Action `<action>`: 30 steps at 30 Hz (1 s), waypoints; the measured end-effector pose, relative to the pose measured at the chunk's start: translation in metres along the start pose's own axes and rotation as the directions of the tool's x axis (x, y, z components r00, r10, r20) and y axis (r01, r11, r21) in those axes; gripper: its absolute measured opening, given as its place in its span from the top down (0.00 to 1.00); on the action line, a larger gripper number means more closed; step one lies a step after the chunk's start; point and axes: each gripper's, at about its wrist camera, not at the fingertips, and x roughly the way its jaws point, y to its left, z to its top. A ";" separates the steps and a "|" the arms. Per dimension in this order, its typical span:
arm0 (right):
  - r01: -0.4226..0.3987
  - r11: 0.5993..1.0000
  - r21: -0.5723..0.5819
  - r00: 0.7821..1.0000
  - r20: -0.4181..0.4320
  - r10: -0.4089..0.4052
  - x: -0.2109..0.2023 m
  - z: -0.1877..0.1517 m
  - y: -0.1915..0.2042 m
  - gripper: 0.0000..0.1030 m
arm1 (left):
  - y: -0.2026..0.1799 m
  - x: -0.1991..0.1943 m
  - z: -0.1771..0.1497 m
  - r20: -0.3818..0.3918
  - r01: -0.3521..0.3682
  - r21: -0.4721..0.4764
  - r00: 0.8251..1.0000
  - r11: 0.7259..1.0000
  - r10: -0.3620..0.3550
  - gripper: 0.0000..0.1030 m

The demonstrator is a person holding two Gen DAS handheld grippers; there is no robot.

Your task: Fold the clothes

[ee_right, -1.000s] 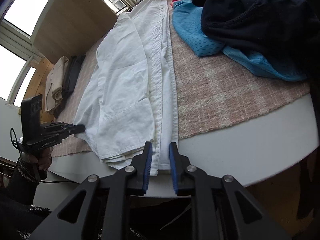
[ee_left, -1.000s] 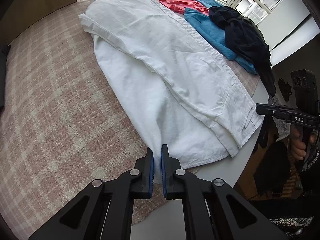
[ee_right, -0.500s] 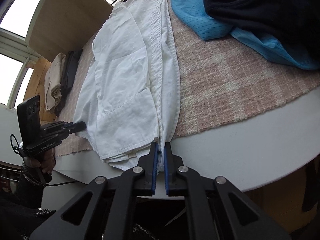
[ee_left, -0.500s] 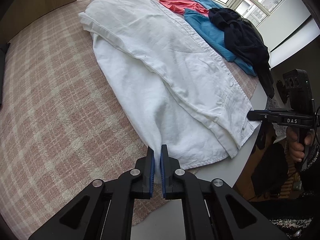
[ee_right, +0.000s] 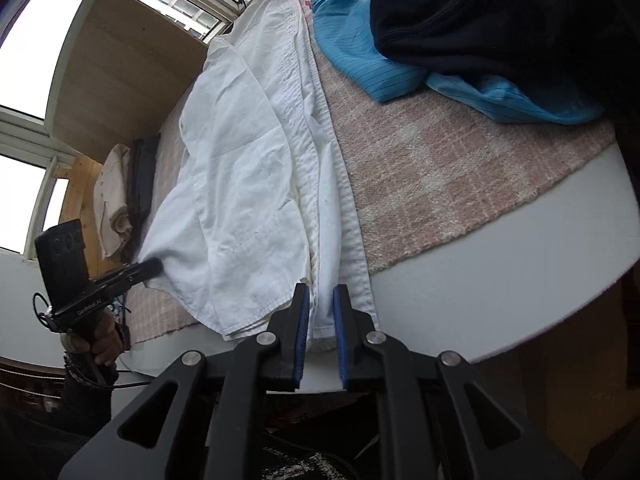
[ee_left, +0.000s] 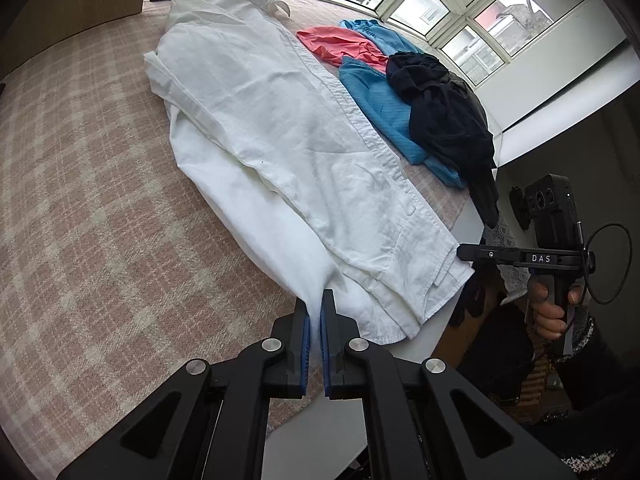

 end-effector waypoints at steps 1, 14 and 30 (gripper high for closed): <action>0.039 0.999 -0.012 0.999 0.005 -0.039 0.000 -0.003 0.002 0.70 | -0.001 0.001 -0.001 -0.002 -0.007 0.007 1.000 1.000 0.008 0.97; 0.016 1.000 0.017 0.997 -0.076 -0.015 0.016 -0.008 -0.002 0.96 | -0.001 0.003 -0.005 -0.001 0.003 0.017 1.000 1.000 -0.003 0.97; 0.047 0.999 0.020 0.997 0.067 -0.049 -0.037 0.015 0.018 0.85 | -0.004 -0.024 0.024 0.034 0.113 -0.005 0.993 0.994 -0.113 0.97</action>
